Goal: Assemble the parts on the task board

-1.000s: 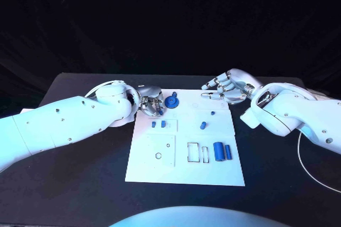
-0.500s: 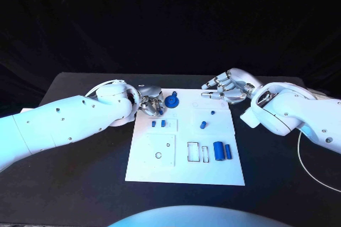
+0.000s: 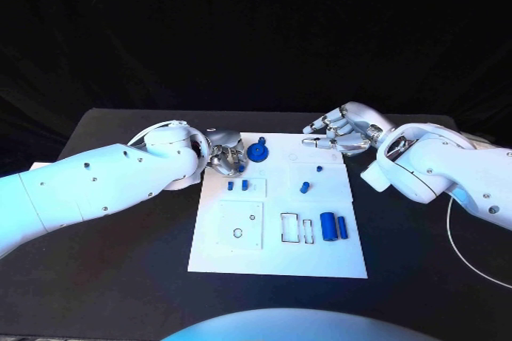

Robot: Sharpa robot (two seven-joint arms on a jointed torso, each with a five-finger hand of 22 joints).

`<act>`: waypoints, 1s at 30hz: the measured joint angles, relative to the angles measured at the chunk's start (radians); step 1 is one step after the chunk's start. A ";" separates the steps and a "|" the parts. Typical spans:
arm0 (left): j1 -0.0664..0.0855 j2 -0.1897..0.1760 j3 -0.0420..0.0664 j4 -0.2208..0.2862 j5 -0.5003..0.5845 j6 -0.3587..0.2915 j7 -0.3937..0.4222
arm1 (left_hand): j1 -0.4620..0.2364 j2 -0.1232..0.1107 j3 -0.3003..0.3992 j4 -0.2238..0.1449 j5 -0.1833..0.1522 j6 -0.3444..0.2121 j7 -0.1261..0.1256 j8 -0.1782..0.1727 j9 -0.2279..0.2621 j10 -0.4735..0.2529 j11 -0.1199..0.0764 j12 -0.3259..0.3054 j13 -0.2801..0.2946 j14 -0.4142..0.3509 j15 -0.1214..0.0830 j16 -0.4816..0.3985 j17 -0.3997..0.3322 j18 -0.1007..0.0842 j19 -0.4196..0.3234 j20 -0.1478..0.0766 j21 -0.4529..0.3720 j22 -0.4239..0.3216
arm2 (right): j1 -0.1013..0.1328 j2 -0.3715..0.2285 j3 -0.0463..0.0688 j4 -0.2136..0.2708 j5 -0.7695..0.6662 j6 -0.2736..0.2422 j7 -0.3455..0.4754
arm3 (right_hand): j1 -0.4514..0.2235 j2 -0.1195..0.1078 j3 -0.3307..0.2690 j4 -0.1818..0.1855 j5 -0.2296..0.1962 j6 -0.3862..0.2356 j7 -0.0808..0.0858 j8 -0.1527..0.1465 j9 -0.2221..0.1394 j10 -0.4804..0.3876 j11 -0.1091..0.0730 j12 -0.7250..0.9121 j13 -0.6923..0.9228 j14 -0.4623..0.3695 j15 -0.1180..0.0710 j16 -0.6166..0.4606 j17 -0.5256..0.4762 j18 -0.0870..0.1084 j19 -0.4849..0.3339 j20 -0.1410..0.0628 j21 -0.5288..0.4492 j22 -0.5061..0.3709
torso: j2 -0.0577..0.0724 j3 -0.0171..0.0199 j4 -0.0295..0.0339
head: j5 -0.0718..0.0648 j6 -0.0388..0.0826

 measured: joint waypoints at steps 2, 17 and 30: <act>0.000 -0.001 0.000 0.000 0.000 0.000 -0.001 | -0.005 -0.005 0.000 0.000 0.000 -0.027 -0.008 0.000 0.000 -0.019 -0.002 0.000 0.000 0.000 0.000 0.000 -0.008 0.000 0.002 0.004 -0.005 -0.003 | 0.000 0.000 0.000 -0.002 0.000 0.000 0.000 | 0.005 0.005 -0.005 -0.004 0.000 -0.002 -0.002 0.000 0.000 -0.048 0.004 -0.083 -0.058 0.000 0.000 -0.007 -0.005 0.000 -0.013 -0.001 -0.010 -0.012 | 0.000 -0.0002 0.0000 | 0.000 0.000; 0.000 -0.025 0.000 0.004 0.004 -0.022 -0.001 | -0.004 -0.005 0.003 -0.003 0.000 -0.039 -0.013 0.000 0.001 -0.040 -0.001 0.000 0.000 0.000 0.000 -0.004 -0.018 0.000 0.003 0.005 -0.011 -0.008 | 0.000 -0.003 0.000 -0.026 -0.053 0.007 -0.020 | 0.150 0.029 0.044 -0.032 -0.028 -0.010 0.002 0.004 0.001 -0.252 0.019 -0.623 -0.537 0.000 0.000 -0.091 -0.094 0.000 -0.014 0.001 -0.031 -0.041 | -0.001 -0.0010 0.0001 | -0.005 0.004; 0.000 -0.102 -0.002 -0.019 0.539 -0.205 0.169 | 0.054 0.024 0.100 -0.073 0.012 0.035 0.021 0.026 0.007 -0.006 0.015 0.027 0.002 -0.176 0.014 -0.296 -0.448 0.062 -0.167 0.011 -0.438 -0.280 | -0.046 0.028 -0.003 -0.057 -0.521 0.109 -0.115 | 0.196 -0.047 0.225 -0.071 -0.121 0.092 -0.015 0.008 0.001 -0.203 0.014 -0.856 -0.873 0.000 0.000 -0.140 -0.148 0.016 -0.032 0.008 -0.058 -0.076 | -0.001 -0.0002 0.0021 | -0.030 0.021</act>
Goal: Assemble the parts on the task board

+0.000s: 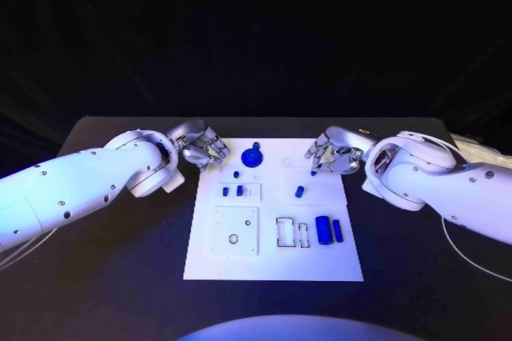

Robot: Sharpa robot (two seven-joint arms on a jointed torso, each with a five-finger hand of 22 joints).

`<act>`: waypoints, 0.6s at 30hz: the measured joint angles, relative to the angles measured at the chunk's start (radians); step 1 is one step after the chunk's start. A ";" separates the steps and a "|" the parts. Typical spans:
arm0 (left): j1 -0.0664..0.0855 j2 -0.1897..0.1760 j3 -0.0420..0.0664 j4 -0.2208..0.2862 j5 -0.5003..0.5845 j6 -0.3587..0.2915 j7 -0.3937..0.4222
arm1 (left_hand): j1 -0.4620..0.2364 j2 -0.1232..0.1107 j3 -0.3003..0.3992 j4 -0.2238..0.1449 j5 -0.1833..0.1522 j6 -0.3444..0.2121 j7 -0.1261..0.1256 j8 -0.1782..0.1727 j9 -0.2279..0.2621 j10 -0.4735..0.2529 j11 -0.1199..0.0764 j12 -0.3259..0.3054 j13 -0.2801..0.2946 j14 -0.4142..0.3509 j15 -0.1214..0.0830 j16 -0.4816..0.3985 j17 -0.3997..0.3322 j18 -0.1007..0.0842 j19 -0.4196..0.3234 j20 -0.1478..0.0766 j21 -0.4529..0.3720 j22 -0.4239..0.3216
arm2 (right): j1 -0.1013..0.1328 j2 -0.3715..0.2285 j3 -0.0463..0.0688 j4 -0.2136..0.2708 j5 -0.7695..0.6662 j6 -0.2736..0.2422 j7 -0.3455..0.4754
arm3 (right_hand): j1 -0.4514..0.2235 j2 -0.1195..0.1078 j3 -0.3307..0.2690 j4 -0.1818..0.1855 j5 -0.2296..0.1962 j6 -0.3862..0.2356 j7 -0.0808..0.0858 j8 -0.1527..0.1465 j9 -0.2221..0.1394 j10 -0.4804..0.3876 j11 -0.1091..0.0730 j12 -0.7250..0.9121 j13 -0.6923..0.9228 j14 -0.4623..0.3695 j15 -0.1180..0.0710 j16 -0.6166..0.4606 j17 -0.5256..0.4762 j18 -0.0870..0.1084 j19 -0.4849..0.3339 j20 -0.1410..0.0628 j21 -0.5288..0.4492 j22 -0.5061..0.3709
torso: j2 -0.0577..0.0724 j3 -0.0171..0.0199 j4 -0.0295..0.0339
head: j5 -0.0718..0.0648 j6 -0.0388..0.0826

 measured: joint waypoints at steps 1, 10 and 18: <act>-0.001 -0.005 -0.002 0.002 0.072 -0.014 0.030 | -0.006 0.005 -0.006 0.006 0.000 0.000 0.000 0.000 -0.001 0.000 0.000 0.005 0.000 -0.009 0.001 -0.014 -0.020 0.000 -0.009 0.002 -0.007 -0.003 | -0.004 0.004 -0.001 -0.002 -0.031 0.007 -0.006 | -0.005 -0.005 0.006 0.001 -0.006 0.002 0.001 0.000 0.000 0.000 0.000 -0.006 -0.011 0.000 0.000 -0.006 -0.006 0.000 -0.002 0.001 -0.005 -0.007 | 0.000 -0.0005 0.0002 | -0.002 0.001; -0.006 -0.055 -0.013 0.069 0.689 -0.070 0.270 | -0.068 0.023 -0.103 0.048 0.000 0.004 -0.003 0.000 -0.001 0.016 -0.009 0.043 0.007 -0.025 -0.001 -0.021 -0.046 0.000 -0.026 0.013 -0.033 -0.019 | -0.024 0.027 -0.003 -0.013 -0.240 0.053 -0.048 | -0.028 -0.028 0.038 0.000 -0.036 0.012 -0.002 -0.004 0.000 -0.009 0.002 -0.032 -0.080 0.000 0.000 -0.040 -0.046 0.000 -0.025 0.000 -0.031 -0.052 | 0.002 -0.0019 -0.0010 | -0.014 0.008; -0.008 -0.074 -0.015 0.108 0.920 -0.085 0.350 | -0.068 0.023 -0.122 0.043 0.000 0.003 -0.003 0.000 -0.001 0.016 -0.009 0.050 0.007 -0.033 0.005 -0.021 -0.055 0.000 -0.028 0.015 -0.038 -0.023 | -0.031 0.042 -0.009 -0.025 -0.304 0.075 -0.068 | -0.030 -0.030 0.065 -0.001 -0.046 0.021 -0.001 -0.004 0.000 -0.019 0.011 -0.038 -0.111 0.000 0.000 -0.049 -0.053 0.015 -0.027 0.002 -0.040 -0.065 | 0.003 -0.0032 -0.0013 | -0.015 0.008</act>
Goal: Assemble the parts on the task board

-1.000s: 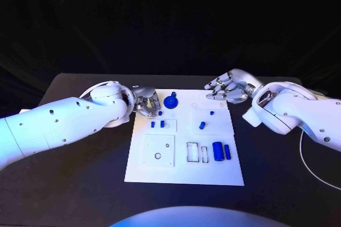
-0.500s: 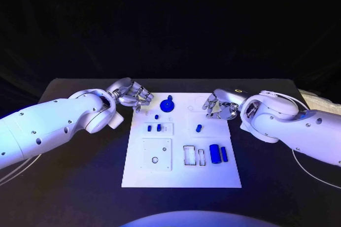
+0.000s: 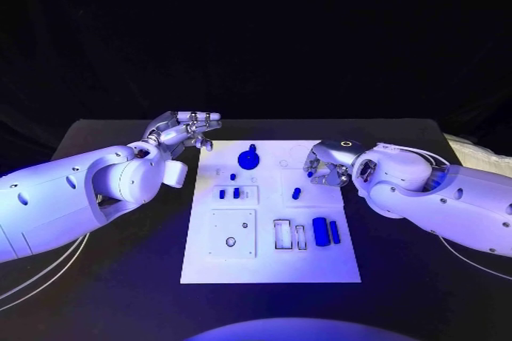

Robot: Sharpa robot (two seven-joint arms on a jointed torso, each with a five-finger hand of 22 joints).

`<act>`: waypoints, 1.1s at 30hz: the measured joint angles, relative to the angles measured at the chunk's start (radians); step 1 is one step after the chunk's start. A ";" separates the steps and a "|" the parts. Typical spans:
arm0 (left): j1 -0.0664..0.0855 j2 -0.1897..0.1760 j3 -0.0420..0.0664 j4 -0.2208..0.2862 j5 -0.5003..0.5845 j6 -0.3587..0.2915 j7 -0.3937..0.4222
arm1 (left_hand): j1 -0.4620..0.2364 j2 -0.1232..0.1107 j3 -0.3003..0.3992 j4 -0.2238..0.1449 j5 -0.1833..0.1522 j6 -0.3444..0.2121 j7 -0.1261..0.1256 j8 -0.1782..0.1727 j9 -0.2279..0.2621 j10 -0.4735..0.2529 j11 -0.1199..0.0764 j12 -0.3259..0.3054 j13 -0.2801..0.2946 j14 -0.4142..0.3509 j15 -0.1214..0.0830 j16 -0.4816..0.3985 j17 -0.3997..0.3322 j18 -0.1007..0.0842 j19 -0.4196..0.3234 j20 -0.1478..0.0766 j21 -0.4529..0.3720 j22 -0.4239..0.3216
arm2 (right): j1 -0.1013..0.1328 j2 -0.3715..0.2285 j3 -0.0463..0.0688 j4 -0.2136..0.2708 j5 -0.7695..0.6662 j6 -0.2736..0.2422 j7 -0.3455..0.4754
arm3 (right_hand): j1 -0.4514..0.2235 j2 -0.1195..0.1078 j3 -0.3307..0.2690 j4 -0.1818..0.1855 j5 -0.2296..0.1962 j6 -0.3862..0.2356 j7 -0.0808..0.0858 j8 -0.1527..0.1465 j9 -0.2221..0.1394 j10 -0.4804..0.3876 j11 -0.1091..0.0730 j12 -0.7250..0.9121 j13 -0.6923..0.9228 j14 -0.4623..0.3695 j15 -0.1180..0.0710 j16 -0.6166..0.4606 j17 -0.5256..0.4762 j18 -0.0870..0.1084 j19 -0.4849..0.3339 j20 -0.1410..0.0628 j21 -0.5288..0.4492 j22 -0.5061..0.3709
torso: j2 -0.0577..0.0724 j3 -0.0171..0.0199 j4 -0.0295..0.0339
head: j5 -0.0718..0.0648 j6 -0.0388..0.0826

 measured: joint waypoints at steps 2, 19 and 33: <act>0.000 -0.003 0.000 0.005 0.029 -0.002 0.010 | 0.000 0.000 -0.001 -0.001 0.000 0.000 0.000 0.000 0.000 0.000 0.000 0.000 0.000 -0.002 -0.001 0.000 0.000 0.000 -0.001 0.001 0.000 -0.001 | -0.001 0.003 -0.001 -0.002 -0.008 0.004 -0.003 | 0.000 0.000 0.016 -0.003 -0.015 0.004 0.004 0.000 0.000 0.000 0.000 0.000 -0.011 0.002 0.006 0.000 -0.001 0.000 -0.001 0.001 -0.004 -0.002 | 0.001 0.0000 -0.0009 | 0.000 -0.001; 0.000 -0.011 0.000 0.016 0.099 -0.008 0.032 | 0.000 0.000 -0.007 0.000 0.000 0.000 0.000 0.000 0.000 -0.004 0.004 0.005 0.000 -0.005 -0.002 0.000 -0.007 0.000 -0.001 0.001 -0.005 -0.003 | -0.002 0.018 0.002 -0.011 -0.028 0.011 -0.011 | -0.005 0.040 0.133 -0.059 -0.052 0.077 -0.005 0.013 0.009 0.091 -0.015 0.020 -0.053 0.002 -0.002 0.001 0.010 0.000 0.010 -0.010 0.001 0.018 | 0.000 0.0006 -0.0006 | -0.002 -0.010; 0.000 -0.010 0.000 0.015 0.106 -0.010 0.031 | 0.004 0.004 -0.012 -0.004 0.000 -0.004 0.003 0.000 0.000 -0.011 0.004 0.005 0.000 -0.008 0.002 0.000 -0.012 0.000 -0.001 0.001 -0.005 -0.004 | -0.007 0.023 0.000 -0.011 -0.027 -0.015 -0.030 | -0.004 0.047 0.168 -0.094 -0.059 0.084 -0.004 0.016 0.016 0.108 -0.018 0.019 -0.062 0.002 -0.002 0.006 0.014 0.000 0.017 -0.017 0.005 0.025 | -0.001 0.0007 0.0002 | -0.003 -0.011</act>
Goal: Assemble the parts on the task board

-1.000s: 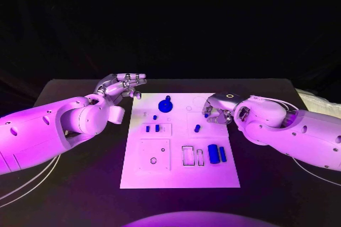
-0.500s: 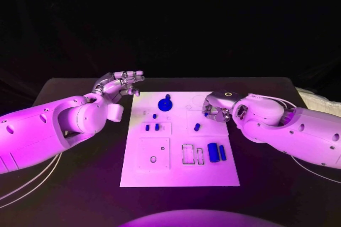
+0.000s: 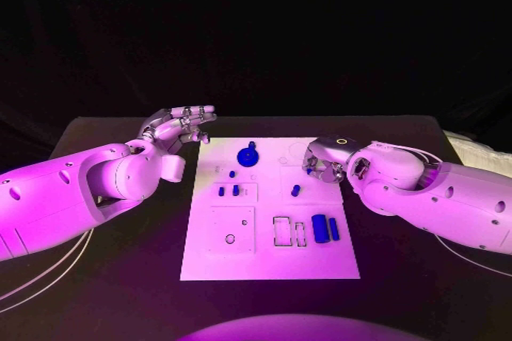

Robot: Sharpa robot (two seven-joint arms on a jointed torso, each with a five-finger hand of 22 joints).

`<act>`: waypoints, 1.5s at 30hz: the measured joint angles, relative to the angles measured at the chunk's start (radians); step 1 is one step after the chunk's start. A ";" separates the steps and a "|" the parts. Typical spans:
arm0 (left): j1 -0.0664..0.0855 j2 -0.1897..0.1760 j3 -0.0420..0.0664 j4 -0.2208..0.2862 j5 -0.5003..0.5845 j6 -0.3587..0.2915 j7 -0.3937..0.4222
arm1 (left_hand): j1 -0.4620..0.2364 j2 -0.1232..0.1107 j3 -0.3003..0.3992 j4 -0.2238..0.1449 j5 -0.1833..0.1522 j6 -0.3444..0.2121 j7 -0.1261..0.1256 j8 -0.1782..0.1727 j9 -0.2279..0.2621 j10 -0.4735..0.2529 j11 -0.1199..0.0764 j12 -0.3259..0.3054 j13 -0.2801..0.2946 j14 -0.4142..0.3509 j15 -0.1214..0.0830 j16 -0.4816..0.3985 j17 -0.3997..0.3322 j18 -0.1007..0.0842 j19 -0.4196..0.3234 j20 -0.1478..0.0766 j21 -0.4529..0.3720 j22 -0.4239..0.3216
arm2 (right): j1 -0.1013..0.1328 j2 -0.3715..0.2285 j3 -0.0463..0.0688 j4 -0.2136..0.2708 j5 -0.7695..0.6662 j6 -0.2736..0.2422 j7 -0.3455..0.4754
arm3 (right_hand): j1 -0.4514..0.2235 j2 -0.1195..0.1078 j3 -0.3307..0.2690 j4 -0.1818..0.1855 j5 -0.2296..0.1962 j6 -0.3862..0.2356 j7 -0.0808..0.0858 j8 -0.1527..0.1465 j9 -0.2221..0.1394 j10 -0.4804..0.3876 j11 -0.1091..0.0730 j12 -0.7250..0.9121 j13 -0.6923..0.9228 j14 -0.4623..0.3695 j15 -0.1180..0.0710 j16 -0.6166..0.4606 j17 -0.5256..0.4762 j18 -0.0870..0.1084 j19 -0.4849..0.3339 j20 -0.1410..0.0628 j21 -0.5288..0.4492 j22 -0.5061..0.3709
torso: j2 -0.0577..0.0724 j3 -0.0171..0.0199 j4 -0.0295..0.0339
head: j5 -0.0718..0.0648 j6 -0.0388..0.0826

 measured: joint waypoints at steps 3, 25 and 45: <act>0.000 0.000 0.000 -0.001 0.000 0.000 -0.001 | 0.004 0.004 -0.003 -0.003 0.000 0.000 0.000 0.000 0.000 0.000 0.000 0.006 0.000 -0.003 -0.003 0.000 -0.005 0.000 0.000 0.000 -0.004 -0.001 | -0.002 -0.011 0.000 0.015 -0.001 -0.014 -0.004 | 0.000 0.000 0.003 -0.003 -0.001 0.000 0.000 0.000 0.000 0.000 0.000 -0.004 -0.003 0.000 0.000 0.000 0.001 0.000 0.000 0.000 0.000 0.002 | 0.000 0.0003 -0.0005 | 0.001 0.001; 0.000 0.009 0.000 -0.014 0.000 0.002 -0.004 | 0.009 0.009 -0.010 -0.010 0.000 0.000 0.000 0.000 0.000 -0.009 0.005 0.007 -0.001 -0.009 -0.002 0.000 -0.012 0.000 0.000 0.000 -0.004 -0.002 | -0.007 -0.042 0.030 0.195 0.052 -0.110 -0.004 | -0.013 0.004 0.017 -0.017 -0.002 0.003 0.003 -0.003 0.000 0.005 0.002 -0.015 -0.009 0.000 0.000 0.004 0.001 0.000 0.004 0.004 0.004 0.008 | 0.001 -0.0008 -0.0005 | 0.011 0.001; 0.000 0.018 0.000 0.000 -0.001 0.002 -0.003 | 0.009 0.009 -0.016 -0.017 0.000 -0.007 0.007 0.000 -0.001 -0.016 0.005 0.012 -0.002 -0.013 0.002 0.000 -0.017 0.000 0.000 0.000 -0.004 -0.002 | -0.120 0.108 0.005 0.217 0.077 -0.082 0.025 | -0.022 0.010 0.026 -0.026 -0.002 -0.001 0.007 -0.010 0.000 0.005 0.002 -0.023 -0.014 0.000 0.000 0.004 -0.003 0.000 0.004 0.004 0.004 0.003 | 0.001 -0.0021 -0.0005 | 0.061 -0.017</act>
